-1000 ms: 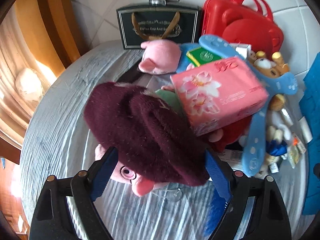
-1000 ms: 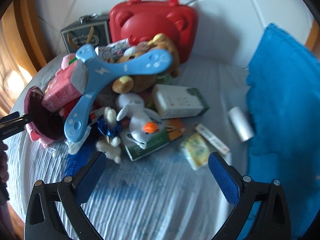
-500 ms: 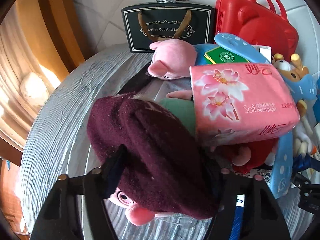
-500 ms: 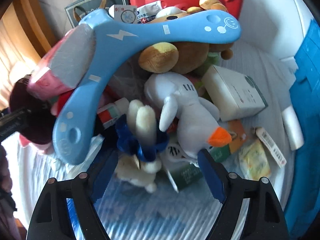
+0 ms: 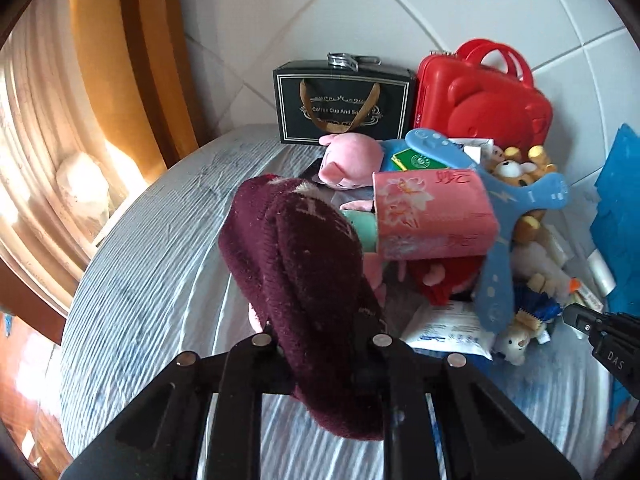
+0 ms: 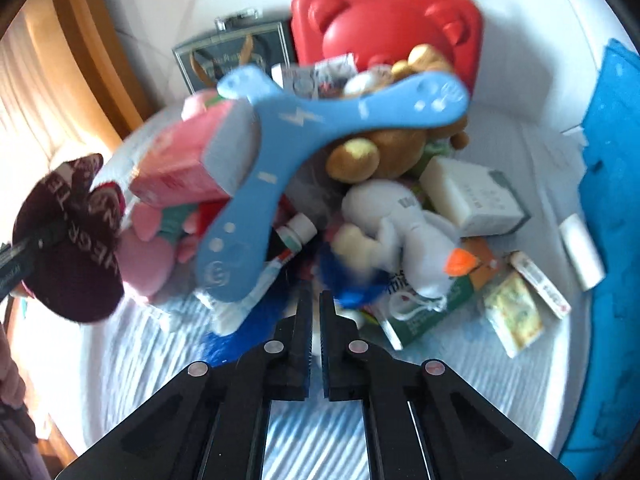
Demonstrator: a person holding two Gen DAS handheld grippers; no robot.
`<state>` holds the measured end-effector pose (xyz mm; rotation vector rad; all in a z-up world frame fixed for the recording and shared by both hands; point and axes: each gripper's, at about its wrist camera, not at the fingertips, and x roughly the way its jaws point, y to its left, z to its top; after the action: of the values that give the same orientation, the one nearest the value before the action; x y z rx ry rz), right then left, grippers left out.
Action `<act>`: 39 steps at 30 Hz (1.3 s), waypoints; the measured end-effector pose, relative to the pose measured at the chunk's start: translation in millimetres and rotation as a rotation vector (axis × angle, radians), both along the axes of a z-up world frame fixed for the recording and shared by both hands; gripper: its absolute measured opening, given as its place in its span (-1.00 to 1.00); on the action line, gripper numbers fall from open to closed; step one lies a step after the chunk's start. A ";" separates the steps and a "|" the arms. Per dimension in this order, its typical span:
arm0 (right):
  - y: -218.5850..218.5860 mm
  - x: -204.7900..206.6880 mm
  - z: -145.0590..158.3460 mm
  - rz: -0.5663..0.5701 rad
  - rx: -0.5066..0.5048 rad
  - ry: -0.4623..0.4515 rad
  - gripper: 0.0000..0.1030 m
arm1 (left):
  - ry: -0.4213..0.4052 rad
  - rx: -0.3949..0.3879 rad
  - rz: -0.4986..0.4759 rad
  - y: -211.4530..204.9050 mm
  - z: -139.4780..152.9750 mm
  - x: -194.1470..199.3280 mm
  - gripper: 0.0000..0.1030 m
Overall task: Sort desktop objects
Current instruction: 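Move both tools back toward the pile near the maroon hat, then grasp the maroon knit hat with the left tool while the right tool grasps the white bunny with blue bow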
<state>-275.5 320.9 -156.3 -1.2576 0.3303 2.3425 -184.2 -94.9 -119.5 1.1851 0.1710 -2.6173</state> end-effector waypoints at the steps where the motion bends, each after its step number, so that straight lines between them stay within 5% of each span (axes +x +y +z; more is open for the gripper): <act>1: -6.3 7.6 7.8 0.006 0.009 0.016 -0.92 | 0.006 0.006 -0.004 1.6 3.1 5.4 -0.68; 7: -16.2 27.5 17.1 -0.014 0.010 0.020 -0.91 | 0.006 0.013 -0.008 4.6 4.6 37.0 -0.68; 12: -9.2 42.5 -3.2 -0.045 -0.039 -0.008 -0.77 | -0.081 0.019 0.013 0.0 -27.9 44.1 -0.68; 15: -4.6 46.6 -12.2 -0.052 -0.059 -0.025 -0.36 | -0.115 0.034 0.031 -5.2 -44.2 46.6 -0.68; 17: -1.1 43.8 -18.3 -0.051 -0.070 -0.036 0.09 | -0.123 0.040 0.037 -8.0 -50.7 45.9 -0.68; 36: 38.4 -33.0 -94.7 -0.019 -0.184 -0.163 0.09 | -0.234 0.037 -0.051 -3.5 -97.9 -18.4 -0.68; 37: 37.5 -35.2 -97.0 -0.007 -0.188 -0.162 -0.18 | -0.233 0.032 -0.055 -2.1 -97.7 -18.9 -0.68; 39: 31.8 -35.8 -93.0 0.004 -0.163 -0.162 -0.26 | -0.223 0.022 -0.065 0.8 -93.3 -18.4 -0.68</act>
<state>-311.3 352.7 -249.3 -1.5152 0.4727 2.2357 -202.5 -94.1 -212.8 1.5026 0.1196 -2.5182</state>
